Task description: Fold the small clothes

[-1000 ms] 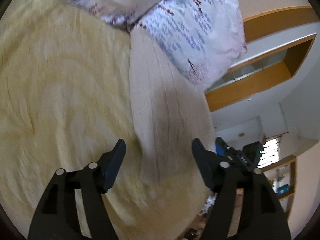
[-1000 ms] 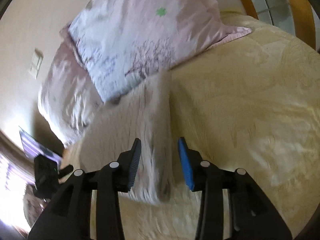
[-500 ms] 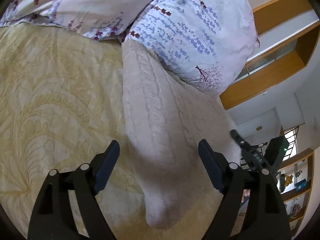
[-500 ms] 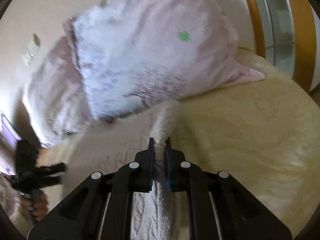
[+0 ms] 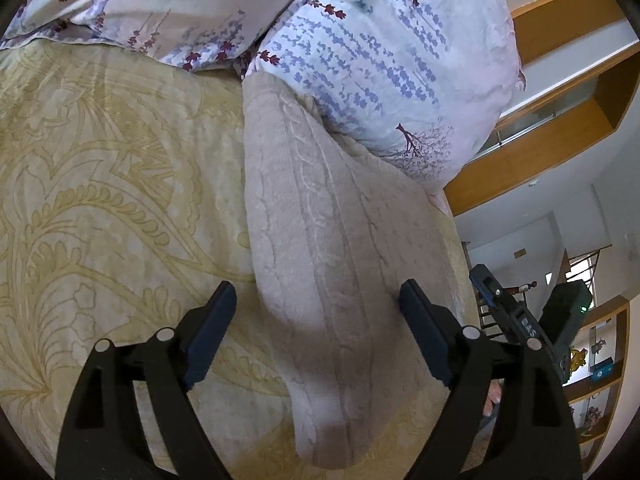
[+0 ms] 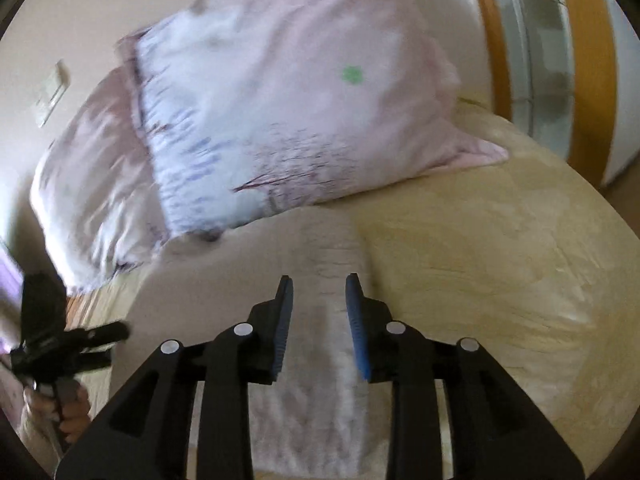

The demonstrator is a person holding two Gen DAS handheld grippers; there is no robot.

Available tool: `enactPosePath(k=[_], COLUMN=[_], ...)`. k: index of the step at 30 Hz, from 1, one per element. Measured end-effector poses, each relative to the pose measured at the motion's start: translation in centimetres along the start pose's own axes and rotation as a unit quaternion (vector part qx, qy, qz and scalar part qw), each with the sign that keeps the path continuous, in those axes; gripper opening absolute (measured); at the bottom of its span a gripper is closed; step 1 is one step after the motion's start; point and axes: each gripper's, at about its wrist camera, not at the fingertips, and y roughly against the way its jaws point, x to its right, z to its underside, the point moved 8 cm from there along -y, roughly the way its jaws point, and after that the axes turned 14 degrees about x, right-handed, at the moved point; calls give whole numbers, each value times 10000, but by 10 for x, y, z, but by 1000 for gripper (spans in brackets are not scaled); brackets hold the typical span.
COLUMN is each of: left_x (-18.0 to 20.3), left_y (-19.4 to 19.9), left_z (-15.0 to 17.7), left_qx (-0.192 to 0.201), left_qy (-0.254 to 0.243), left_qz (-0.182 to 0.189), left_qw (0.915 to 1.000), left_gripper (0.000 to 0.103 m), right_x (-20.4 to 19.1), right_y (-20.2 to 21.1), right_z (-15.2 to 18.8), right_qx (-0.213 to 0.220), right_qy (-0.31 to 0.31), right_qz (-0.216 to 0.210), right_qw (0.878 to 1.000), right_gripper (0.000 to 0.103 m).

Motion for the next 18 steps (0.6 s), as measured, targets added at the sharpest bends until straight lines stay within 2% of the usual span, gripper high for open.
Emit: enactPosePath(k=[2, 3, 4, 5, 7, 8, 10, 12, 18], left_x=[1, 0, 0, 1, 1, 1, -1, -2, -1], left_y=[-2, -3, -3, -3, -3, -3, -3, -4, -8], left_z=[2, 3, 3, 3, 3, 2, 1, 0, -2], left_qx=[-22, -30, -31, -39, -80, -102, -126, -128, -175], left_qy=[36, 54, 66, 61, 89, 120, 198, 270, 358], left_qz=[6, 10, 25, 37, 57, 79, 126, 169, 325], left_qw=[10000, 10000, 10000, 10000, 9999, 9998, 9996, 9994, 9987], left_gripper=[85, 86, 86, 87, 87, 87, 87, 87, 87], right_x=[-7, -4, -2, -3, -3, -1, 7, 26, 60], right_y=[-12, -21, -30, -31, -29, -26, -18, -14, -37], right_z=[14, 26, 37, 37, 34, 29, 16, 3, 11], right_qx=[-302, -590, -724, -618, -737, -765, -626, -492, -1090], right_qy=[200, 284, 383, 469, 370, 161, -504, -1021, -1987], right_qz=[4, 91, 154, 149, 75, -49, -388, -392, -386], right_qw=[9993, 9978, 9965, 9969, 9966, 9969, 9960, 9928, 9732], right_gripper=[36, 45, 48, 49, 49, 51, 67, 79, 79])
